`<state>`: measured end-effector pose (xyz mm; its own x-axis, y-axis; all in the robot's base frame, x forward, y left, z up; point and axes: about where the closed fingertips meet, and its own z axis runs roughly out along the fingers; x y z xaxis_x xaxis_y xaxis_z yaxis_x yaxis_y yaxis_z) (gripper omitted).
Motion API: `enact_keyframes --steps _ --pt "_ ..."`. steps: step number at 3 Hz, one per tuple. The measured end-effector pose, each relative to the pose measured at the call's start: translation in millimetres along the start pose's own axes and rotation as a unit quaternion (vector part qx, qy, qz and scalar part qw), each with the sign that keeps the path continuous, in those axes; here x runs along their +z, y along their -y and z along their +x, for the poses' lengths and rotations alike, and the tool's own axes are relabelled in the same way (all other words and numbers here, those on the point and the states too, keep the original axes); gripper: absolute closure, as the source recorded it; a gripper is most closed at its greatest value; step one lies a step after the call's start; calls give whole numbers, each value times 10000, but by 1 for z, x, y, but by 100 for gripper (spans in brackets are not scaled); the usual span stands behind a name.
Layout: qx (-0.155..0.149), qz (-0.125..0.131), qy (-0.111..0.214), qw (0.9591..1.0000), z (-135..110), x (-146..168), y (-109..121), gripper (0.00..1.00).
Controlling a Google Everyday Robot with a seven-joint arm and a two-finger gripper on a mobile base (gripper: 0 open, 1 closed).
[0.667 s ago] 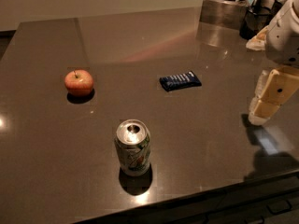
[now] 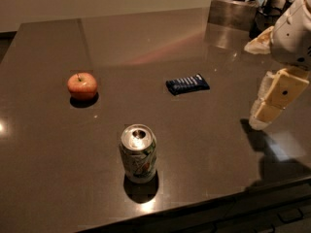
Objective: Move 7up can near rxbar blueberry
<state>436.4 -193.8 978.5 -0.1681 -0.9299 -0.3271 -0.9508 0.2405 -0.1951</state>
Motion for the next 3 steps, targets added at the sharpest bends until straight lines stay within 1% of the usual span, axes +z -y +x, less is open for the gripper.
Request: enact_keyframes --steps 1,2,3 --pt "-92 -375 861 9955 -30 2 -14 0" --pt "-319 -866 1897 9775 -78 14 -46 0" --pt "-542 -1078 2359 9642 -109 27 -75 0"
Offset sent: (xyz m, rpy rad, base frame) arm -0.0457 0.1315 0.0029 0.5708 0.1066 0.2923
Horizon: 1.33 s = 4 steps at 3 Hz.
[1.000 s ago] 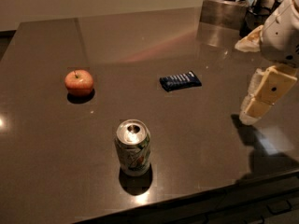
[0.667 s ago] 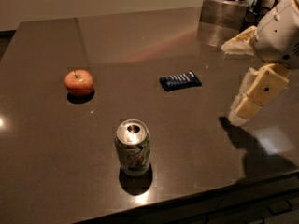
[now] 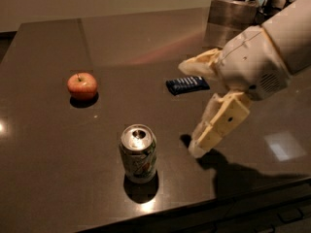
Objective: Move 7up can near rxbar blueberry
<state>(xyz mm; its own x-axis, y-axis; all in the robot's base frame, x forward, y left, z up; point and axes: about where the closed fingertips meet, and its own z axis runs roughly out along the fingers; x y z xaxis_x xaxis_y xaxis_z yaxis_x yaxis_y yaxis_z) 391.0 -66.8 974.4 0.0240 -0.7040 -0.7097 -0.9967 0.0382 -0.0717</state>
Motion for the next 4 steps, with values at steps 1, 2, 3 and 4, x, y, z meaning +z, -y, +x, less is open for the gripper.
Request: enact_keyframes --steps 1,2,3,4 --pt "-66 -193 233 9995 -8 32 -17 0" --pt "-110 -273 303 9991 -10 61 -28 0" --pt "-142 -339 351 9987 -13 84 -35 0" --pt "-168 -398 424 9982 -20 103 -41 4"
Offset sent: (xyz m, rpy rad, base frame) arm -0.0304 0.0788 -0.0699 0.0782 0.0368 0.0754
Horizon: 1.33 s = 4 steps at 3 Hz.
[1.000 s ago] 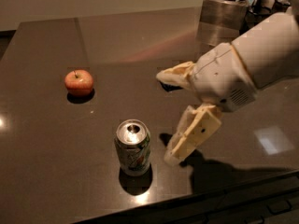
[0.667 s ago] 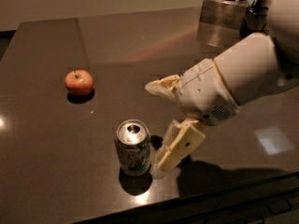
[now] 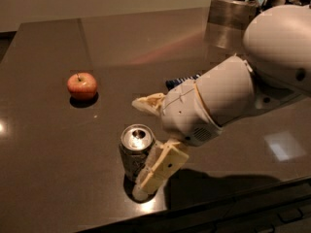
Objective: Move 7up can near rxbar blueberry
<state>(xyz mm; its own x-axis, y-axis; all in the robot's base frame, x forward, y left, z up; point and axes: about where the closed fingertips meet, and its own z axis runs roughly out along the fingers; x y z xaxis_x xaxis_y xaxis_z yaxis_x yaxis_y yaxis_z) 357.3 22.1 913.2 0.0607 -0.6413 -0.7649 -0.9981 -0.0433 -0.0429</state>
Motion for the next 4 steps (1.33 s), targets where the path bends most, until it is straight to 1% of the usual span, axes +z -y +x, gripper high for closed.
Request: enact_keyframes --steps 1,2,3,4 --pt "-9 -31 16 10000 -4 8 -2 26" --pt "44 -99 23 9999 -4 15 -3 56" --pt "170 -29 -13 9999 -2 6 13 80" --pt "680 377 9 9970 10 -32 71 100"
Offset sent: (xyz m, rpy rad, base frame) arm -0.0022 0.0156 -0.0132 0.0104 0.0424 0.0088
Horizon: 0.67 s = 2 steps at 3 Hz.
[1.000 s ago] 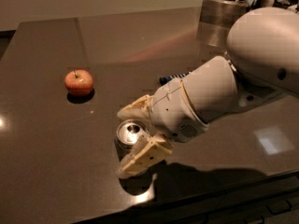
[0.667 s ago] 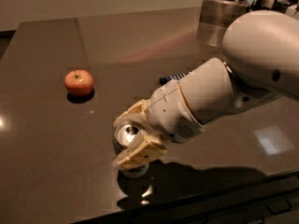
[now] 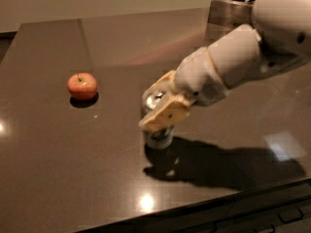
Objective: Move 7up can near rxbar blueberry
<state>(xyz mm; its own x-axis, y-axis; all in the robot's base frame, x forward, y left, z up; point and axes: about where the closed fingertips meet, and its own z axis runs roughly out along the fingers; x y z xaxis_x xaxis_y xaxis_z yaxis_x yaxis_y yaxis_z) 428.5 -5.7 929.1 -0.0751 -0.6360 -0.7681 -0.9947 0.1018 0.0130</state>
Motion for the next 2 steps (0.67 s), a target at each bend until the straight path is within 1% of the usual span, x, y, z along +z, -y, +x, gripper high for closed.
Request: enact_keyframes --steps 1,2 --pt "346 394 93 9986 2 -28 47 100" --pt "678 885 163 9936 12 -51 94 100"
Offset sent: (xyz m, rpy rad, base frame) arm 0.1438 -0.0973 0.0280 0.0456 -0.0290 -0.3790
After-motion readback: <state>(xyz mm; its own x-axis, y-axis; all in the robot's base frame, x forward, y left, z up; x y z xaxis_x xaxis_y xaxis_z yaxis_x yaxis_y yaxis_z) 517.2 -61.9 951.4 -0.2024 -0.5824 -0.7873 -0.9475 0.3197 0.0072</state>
